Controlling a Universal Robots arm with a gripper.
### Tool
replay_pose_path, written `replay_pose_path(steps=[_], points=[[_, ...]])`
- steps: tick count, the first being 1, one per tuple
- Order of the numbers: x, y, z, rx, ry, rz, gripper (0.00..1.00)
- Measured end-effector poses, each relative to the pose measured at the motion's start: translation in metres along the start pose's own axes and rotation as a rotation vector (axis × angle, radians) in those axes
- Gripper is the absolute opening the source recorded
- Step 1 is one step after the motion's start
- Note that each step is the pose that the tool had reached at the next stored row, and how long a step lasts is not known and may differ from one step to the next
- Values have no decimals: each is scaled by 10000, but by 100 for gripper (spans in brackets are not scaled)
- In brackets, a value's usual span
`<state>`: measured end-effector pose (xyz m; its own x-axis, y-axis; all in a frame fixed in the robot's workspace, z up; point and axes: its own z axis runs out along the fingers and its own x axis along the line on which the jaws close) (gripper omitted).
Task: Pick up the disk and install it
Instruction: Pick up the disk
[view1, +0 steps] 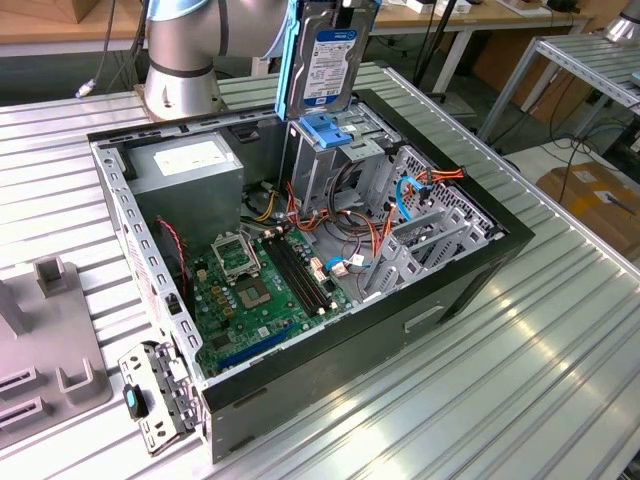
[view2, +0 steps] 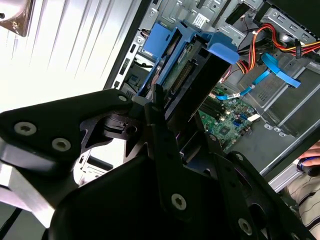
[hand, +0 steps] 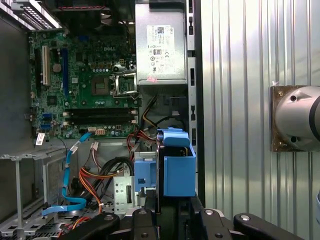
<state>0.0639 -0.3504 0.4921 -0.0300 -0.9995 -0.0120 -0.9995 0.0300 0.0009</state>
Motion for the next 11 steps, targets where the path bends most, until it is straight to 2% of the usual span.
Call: replay_pose_path(steps=[3, 5, 7, 11], points=[[-2, -59, -1, 0, 2, 2, 35], [-4, -117, 0, 0, 0, 2, 35], [-6, -203, 0, 0, 1, 2, 35], [-9, -295, 0, 0, 1, 2, 35]])
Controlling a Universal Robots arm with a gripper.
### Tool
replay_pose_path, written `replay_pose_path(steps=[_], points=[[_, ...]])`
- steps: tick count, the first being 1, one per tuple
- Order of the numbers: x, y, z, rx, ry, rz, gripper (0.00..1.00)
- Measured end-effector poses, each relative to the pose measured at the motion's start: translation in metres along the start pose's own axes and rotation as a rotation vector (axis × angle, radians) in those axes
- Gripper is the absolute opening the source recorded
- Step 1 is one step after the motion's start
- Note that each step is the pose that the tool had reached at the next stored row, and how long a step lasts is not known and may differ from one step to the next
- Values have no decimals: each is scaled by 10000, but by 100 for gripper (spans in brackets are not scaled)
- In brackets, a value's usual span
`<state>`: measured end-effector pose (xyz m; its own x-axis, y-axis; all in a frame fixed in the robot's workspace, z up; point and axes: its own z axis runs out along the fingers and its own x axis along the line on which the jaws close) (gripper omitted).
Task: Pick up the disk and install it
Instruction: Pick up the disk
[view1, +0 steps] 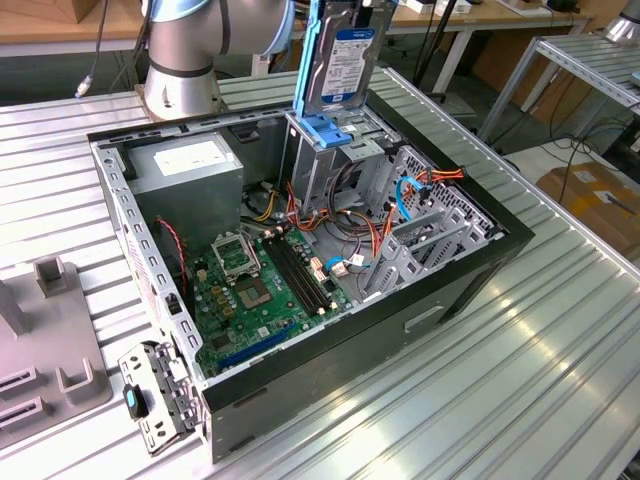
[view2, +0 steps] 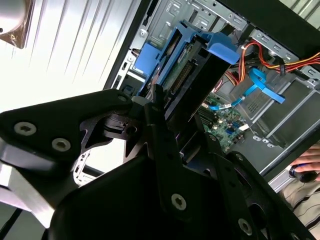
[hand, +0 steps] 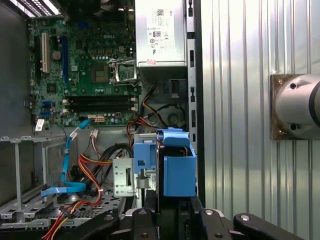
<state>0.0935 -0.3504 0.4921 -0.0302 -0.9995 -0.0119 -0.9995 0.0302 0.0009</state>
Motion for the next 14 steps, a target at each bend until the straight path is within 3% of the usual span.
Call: replay_pose_path(steps=[7, 14], points=[[-2, -74, 0, 0, 0, -1, 35], [-1, -78, 0, 0, 0, 0, 35]])
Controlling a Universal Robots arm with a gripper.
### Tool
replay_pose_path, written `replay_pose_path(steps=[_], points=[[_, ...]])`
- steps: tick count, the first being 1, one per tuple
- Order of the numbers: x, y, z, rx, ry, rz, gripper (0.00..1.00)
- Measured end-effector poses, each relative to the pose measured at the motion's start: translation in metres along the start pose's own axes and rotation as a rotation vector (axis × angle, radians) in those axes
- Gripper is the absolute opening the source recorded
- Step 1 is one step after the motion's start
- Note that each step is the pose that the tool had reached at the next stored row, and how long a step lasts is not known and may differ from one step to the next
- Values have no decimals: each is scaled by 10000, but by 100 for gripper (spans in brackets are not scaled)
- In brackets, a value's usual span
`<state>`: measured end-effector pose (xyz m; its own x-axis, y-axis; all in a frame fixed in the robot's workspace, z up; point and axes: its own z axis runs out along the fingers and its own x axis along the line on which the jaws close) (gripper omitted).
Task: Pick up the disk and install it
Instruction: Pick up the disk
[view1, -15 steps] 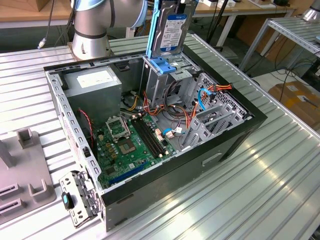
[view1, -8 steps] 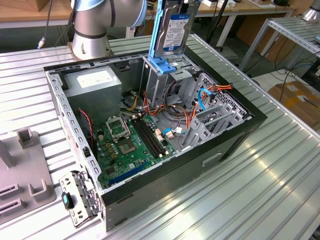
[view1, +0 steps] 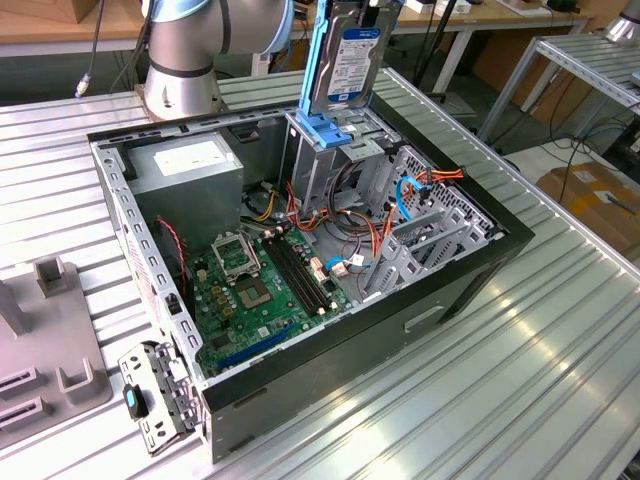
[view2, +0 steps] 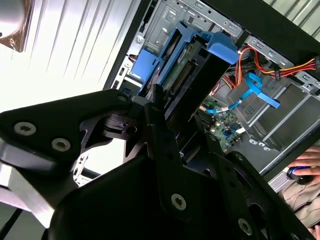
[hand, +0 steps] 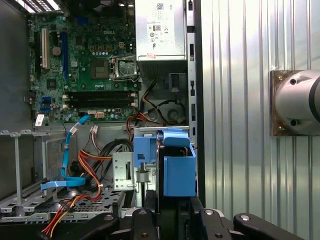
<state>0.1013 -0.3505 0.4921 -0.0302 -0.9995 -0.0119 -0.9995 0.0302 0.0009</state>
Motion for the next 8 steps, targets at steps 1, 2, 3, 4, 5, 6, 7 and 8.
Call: replay_pose_path(steps=[1, 2, 3, 4, 5, 6, 7, 8], points=[[2, 0, 0, 0, 0, 0, 35], [9, 0, -1, 0, 1, 0, 35], [14, 0, -1, 0, 1, 0, 35], [22, -1, 0, 0, -1, 0, 35], [33, -1, -1, 0, 1, 0, 35], [41, -1, 0, 0, -1, 0, 35], [46, -1, 0, 0, -1, 0, 35], [52, -2, 0, 0, 0, 0, 35]])
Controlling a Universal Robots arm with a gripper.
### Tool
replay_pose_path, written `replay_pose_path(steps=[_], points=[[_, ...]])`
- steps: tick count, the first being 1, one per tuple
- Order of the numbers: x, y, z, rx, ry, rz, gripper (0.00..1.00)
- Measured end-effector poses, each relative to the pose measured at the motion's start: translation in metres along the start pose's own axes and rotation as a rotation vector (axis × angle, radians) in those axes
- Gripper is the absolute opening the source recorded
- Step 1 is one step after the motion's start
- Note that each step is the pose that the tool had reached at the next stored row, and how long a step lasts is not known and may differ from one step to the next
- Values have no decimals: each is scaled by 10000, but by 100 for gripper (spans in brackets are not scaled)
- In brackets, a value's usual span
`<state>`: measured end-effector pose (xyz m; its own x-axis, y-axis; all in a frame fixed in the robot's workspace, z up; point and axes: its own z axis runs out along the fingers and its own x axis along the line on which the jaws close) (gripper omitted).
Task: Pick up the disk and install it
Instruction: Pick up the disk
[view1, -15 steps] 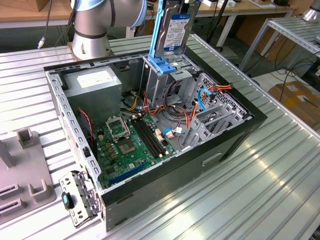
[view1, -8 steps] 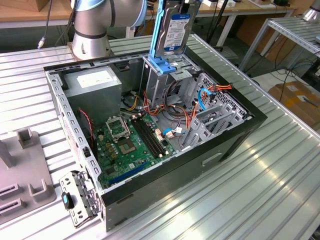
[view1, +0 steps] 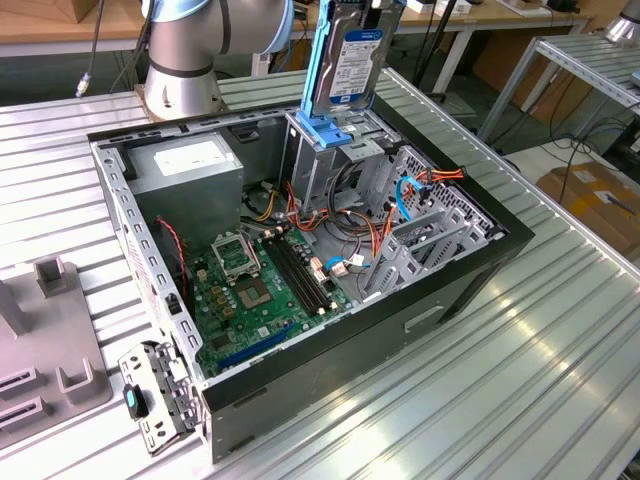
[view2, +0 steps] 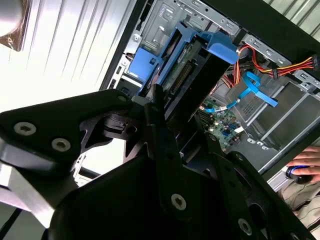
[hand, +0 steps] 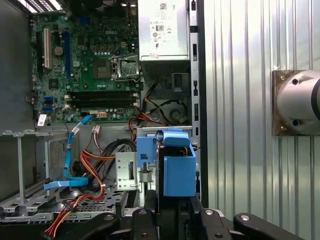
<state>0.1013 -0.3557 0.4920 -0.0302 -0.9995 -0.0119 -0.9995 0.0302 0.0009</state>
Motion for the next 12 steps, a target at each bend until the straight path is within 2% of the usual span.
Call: replay_pose_path(steps=[5, 12], points=[[61, -2, -1, 0, 0, 0, 35], [108, -3, -1, 0, -1, 0, 35]])
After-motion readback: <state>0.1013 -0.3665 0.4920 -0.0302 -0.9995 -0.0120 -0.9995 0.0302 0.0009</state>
